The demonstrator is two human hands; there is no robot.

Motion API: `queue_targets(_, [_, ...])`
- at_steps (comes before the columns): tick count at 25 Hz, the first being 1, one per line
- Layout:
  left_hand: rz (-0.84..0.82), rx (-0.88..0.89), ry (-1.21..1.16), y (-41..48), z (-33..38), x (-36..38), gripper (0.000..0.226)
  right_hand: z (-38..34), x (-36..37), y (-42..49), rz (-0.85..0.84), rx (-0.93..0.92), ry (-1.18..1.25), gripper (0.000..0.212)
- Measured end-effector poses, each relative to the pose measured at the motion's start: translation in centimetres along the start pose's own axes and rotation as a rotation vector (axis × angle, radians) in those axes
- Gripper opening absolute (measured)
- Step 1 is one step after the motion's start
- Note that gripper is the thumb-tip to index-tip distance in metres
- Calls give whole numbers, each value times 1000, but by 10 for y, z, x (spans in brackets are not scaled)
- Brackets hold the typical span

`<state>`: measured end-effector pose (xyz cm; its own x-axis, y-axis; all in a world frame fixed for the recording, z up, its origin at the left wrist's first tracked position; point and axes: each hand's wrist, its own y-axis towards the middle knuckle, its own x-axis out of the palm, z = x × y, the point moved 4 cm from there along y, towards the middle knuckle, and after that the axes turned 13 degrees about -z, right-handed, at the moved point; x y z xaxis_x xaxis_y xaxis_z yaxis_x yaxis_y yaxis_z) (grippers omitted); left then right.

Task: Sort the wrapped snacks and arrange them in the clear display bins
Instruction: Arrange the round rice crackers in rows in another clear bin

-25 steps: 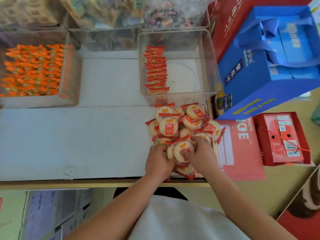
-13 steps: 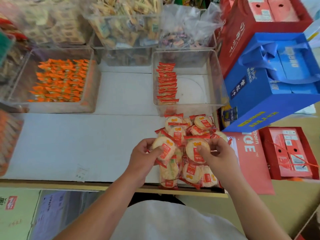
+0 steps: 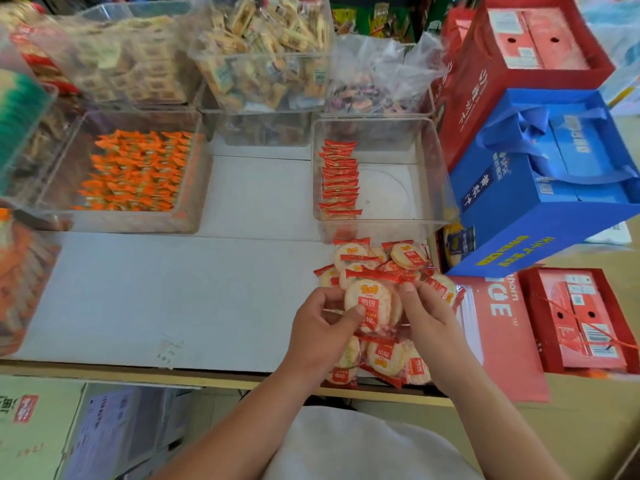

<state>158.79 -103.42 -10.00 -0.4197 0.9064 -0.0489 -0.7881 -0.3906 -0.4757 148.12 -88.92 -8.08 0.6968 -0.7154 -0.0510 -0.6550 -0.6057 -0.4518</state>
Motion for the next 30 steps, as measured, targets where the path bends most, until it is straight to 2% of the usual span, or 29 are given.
queue_targets(1, [-18, 5, 46, 2, 2, 4, 23, -2, 0, -1, -21, -9, -8, 29])
queue_targets(3, [-91, 36, 116, 6, 8, 16, 21, -4, -3, -2, -49, -48, -68, 24])
queue_targets(6, [-231, 65, 199, 18, 14, 36, 9, 6, -22, -1, 55, -45, -197, 12])
queue_targets(7, [-229, 57, 242, 29, 11, 38, 11, 10, -30, -1, 77, -26, -203, 11])
queue_targets(9, [-96, -15, 348, 59, -4, 28, 23, 15, -44, 0, 72, 15, -175, 15])
queue_targets(11, [21, -113, 478, 91, -21, 16, 46, 17, -53, 0, 50, 31, -163, 20])
queue_targets(13, [3, -187, 566, 113, -32, 14, 62, 15, -58, 1, 50, 30, -159, 24])
queue_targets(16, [-13, -226, 587, 130, -36, 18, 68, 15, -64, 8, 75, 39, -156, 46])
queue_targets(18, [-11, -214, 527, 131, -35, 18, 59, 13, -65, 14, 78, 71, -151, 55])
queue_targets(22, [-30, -118, 253, 117, -14, 8, 16, 6, -63, 30, 56, 100, -149, 62])
queue_targets(24, [-37, -68, 100, 101, 5, 0, 19, 2, -62, 40, 44, 104, -178, 66])
queue_targets(27, [-150, -28, -129, 80, 31, 1, 34, -7, -53, 57, 22, 79, -202, 64])
queue_targets(30, [-222, -17, -135, 75, 43, 14, 37, -21, -44, 71, 26, 46, -211, 59])
